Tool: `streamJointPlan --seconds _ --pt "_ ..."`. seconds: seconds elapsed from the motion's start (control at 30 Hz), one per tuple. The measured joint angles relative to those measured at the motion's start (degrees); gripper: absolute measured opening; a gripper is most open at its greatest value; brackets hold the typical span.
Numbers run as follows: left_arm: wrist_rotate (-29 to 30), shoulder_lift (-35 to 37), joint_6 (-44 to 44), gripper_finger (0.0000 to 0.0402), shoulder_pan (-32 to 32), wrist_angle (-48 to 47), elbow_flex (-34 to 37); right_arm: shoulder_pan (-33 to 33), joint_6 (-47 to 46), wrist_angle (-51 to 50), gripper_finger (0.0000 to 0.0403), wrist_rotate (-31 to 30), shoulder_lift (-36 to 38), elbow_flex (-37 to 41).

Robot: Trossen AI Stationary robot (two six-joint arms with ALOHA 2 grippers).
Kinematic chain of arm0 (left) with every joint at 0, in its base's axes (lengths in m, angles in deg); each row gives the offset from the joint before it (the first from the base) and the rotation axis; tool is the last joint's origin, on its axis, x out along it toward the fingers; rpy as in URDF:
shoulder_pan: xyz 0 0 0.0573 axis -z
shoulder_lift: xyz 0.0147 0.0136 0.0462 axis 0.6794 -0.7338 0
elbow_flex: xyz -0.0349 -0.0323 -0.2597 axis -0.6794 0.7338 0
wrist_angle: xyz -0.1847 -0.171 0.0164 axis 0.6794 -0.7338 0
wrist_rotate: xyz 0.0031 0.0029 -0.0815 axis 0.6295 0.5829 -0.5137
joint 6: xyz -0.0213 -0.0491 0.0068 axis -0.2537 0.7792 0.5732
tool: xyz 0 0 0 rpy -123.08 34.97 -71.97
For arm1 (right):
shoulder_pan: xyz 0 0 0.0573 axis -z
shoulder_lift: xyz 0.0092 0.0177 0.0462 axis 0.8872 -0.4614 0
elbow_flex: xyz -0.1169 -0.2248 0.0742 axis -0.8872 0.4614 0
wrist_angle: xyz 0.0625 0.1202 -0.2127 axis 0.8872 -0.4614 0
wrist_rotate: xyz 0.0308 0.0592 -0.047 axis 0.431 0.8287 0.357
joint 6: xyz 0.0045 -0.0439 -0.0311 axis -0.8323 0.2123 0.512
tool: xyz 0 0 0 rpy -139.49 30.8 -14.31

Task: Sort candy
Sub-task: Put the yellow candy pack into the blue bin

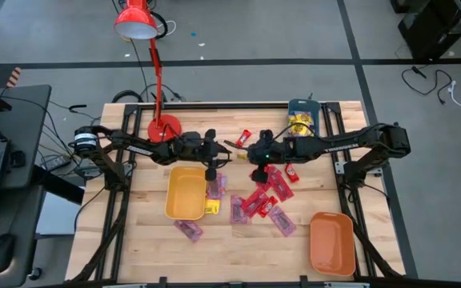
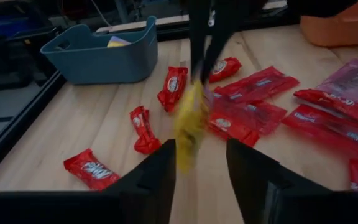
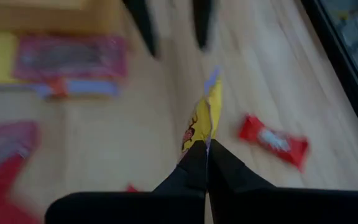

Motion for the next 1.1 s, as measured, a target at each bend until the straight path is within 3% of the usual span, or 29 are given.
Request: streamJointPlan --seconds 0.33,0.6,0.7,0.83,0.97,1.1 --pt "2.97 0.00 0.45 0.0168 -0.69 -0.01 0.00 8.01 -5.80 -15.82 0.0000 0.03 9.49 0.00" --pt "2.94 0.00 1.04 0.0168 -1.07 0.11 0.00 23.55 -3.89 -24.92 0.0000 -0.06 20.34 0.00" --pt "2.92 0.00 1.07 0.0168 -1.07 0.36 0.00 28.63 -4.60 -23.94 0.0000 -3.36 22.51 0.00" --pt "2.90 0.00 1.07 0.0168 -1.07 0.34 0.00 33.07 -13.89 -22.20 0.0000 -8.34 23.41 0.00" --pt "2.88 0.00 1.11 0.0168 -1.07 0.30 0.00 36.22 -22.09 -24.93 0.0000 -8.78 22.05 0.00" --pt "2.83 0.00 1.11 0.0168 -1.07 0.25 0.00 38.42 -23.84 -26.68 0.0000 -8.76 18.48 0.00"
